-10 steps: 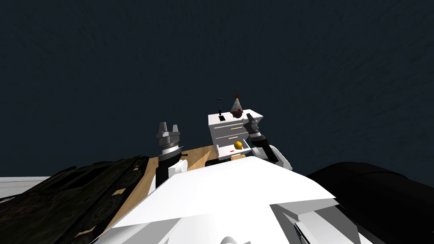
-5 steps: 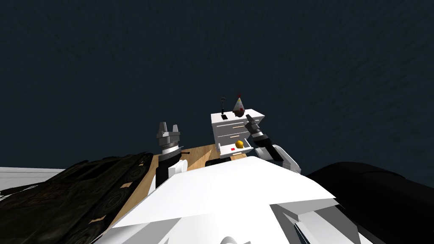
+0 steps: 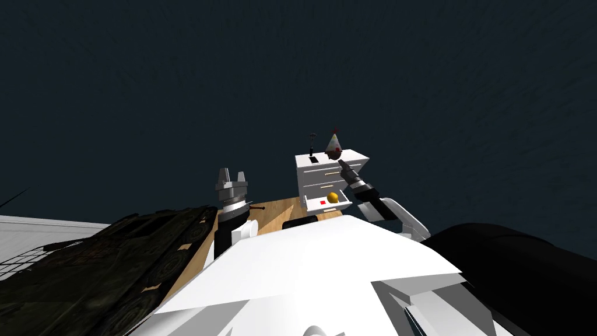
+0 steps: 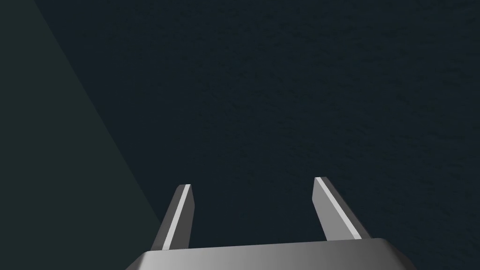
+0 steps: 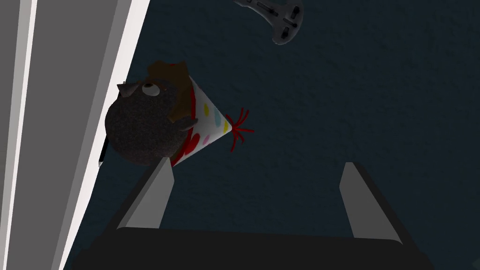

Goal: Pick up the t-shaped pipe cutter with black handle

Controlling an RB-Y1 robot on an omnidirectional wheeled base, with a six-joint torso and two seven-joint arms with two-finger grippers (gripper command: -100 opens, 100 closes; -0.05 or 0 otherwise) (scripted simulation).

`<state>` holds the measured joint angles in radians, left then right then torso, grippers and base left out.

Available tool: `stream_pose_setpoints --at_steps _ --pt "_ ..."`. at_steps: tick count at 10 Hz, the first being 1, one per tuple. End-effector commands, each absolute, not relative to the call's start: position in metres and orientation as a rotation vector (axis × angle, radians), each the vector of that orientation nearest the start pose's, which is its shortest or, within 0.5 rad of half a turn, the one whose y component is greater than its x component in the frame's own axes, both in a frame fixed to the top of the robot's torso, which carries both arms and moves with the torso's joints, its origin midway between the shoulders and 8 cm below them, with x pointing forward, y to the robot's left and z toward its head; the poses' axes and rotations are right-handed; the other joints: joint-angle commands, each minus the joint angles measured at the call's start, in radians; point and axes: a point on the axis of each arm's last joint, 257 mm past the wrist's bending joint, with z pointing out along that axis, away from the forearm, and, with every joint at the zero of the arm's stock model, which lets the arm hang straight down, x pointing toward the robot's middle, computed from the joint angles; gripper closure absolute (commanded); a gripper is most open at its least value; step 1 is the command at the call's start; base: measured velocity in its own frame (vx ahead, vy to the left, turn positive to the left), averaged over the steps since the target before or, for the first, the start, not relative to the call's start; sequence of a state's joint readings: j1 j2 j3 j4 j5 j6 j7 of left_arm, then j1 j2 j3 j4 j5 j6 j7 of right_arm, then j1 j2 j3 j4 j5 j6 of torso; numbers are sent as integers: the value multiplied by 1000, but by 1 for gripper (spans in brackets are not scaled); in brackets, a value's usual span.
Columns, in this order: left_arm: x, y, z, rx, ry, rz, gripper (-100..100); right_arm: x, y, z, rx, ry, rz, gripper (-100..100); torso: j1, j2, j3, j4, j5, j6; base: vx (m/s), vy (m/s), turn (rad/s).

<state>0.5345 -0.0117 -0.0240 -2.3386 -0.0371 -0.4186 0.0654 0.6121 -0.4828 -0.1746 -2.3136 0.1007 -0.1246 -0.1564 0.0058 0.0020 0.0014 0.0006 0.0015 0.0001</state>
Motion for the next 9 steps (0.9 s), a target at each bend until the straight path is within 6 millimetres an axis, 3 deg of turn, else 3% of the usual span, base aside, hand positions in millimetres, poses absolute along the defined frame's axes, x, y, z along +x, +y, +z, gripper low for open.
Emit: stream_pose_setpoints --at_steps 1,4,6,7,9 --pt "345 273 24 -717 641 -1337 0 375 -343 -65 635 1292 896 -100 0 0 0 0 0 0 5 93 35" --pt "345 273 24 -717 641 -1337 0 377 -352 -71 626 1342 836 -100 -1 -3 -2 -1 0 0 9 85 18" --pt "345 273 24 -717 642 -1337 0 378 -373 -80 614 1410 728 -100 -1 -3 -2 -1 0 0 27 116 24" --pt "345 273 24 -717 641 -1337 0 380 -373 -81 602 1427 718 -100 2 -4 -2 -1 0 0 35 129 -6" --pt "345 273 24 -717 641 -1337 0 382 -396 -88 589 1486 602 -100 1 -5 -3 -1 0 0 57 131 2"
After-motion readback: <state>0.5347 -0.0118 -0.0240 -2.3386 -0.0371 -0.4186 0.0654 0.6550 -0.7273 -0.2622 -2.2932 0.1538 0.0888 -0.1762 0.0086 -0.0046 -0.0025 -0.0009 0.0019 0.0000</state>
